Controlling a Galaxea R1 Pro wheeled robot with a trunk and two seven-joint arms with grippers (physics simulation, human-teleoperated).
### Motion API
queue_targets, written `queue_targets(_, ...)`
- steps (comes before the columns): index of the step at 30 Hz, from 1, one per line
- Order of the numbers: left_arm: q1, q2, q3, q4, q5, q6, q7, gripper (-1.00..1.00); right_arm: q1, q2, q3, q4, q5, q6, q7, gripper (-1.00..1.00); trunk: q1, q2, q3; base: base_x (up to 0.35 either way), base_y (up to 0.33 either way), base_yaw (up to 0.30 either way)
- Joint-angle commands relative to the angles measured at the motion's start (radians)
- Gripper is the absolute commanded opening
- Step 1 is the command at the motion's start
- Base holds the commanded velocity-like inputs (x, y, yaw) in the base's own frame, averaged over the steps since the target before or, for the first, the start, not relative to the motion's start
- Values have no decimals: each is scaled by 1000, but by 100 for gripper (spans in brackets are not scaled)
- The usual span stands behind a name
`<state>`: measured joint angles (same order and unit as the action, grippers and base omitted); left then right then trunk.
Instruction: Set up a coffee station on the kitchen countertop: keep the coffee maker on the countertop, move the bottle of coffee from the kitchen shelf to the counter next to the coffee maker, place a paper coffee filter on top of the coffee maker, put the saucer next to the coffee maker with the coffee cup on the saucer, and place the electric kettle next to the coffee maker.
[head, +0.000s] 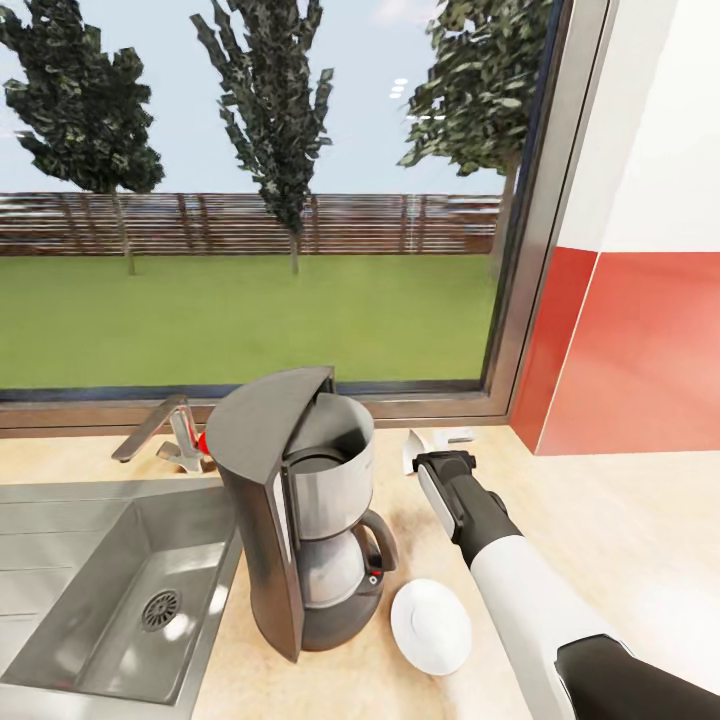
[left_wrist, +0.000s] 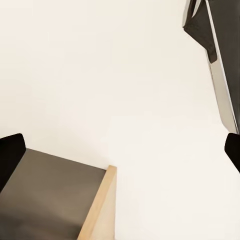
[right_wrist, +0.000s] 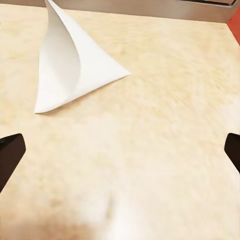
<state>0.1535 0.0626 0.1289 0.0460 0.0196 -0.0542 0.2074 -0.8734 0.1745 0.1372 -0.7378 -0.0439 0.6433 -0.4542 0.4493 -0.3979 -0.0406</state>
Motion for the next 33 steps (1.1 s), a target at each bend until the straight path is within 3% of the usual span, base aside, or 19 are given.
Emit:
queue_targets(1, -1, 0, 6, 2, 2, -6, 0, 100, -1, 0, 2, 0, -5, 5, -7, 100, 1, -2, -2, 0, 0, 0)
queue_targets(24, -1, 0, 6, 2, 2, -6, 0, 100, -1, 0, -2, -2, -5, 6, -9, 100, 1, -2, -2, 0, -27, 39)
queue_targets(33, -1, 0, 6, 2, 2, -5, 0, 100, -1, 0, -2, -3, -5, 6, -9, 100, 1, -2, -2, 118, 0, 61)
